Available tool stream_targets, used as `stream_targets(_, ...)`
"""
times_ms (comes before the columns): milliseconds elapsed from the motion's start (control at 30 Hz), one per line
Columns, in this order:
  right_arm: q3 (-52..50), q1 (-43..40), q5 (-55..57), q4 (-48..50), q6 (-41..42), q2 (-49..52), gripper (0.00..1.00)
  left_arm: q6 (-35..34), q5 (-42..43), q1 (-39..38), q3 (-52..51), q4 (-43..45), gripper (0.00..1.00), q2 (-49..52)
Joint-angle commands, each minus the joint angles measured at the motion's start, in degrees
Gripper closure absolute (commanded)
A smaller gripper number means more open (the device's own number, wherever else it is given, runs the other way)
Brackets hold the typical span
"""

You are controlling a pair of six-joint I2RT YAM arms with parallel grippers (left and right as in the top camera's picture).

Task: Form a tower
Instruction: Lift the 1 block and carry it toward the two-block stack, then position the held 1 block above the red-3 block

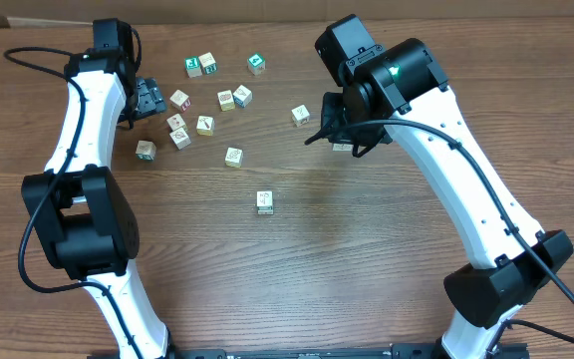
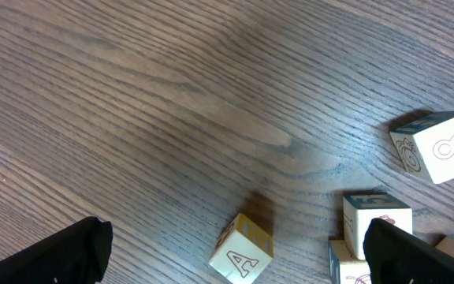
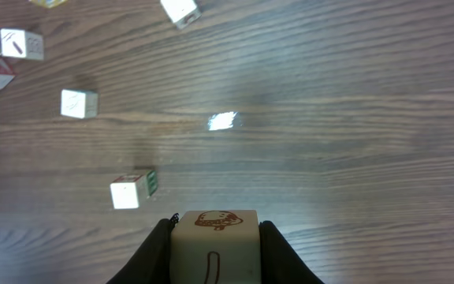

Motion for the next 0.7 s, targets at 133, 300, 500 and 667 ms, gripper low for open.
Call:
stream_targets(133, -0.74, 2.03, -2.47, 1.25, 5.03, 1.64, 0.96, 0.63, 0.22, -0.15, 0.26, -0.09, 0.01, 0.55)
stream_targets(300, -5.33, 5.01, -2.45, 6.36, 6.32, 2.34, 0.96, 0.63, 0.22, -0.15, 0.26, -0.11, 0.00, 0.55)
stream_targets(500, -14.95, 7.82, -2.45, 15.61, 6.25, 2.34, 0.95, 0.63, 0.22, -0.15, 0.26, -0.09, 0.01, 0.55)
stream_targets(667, -20.00, 7.87, -2.45, 20.33, 6.23, 2.34, 0.96, 0.63, 0.22, -0.15, 0.26, -0.09, 0.00, 0.55)
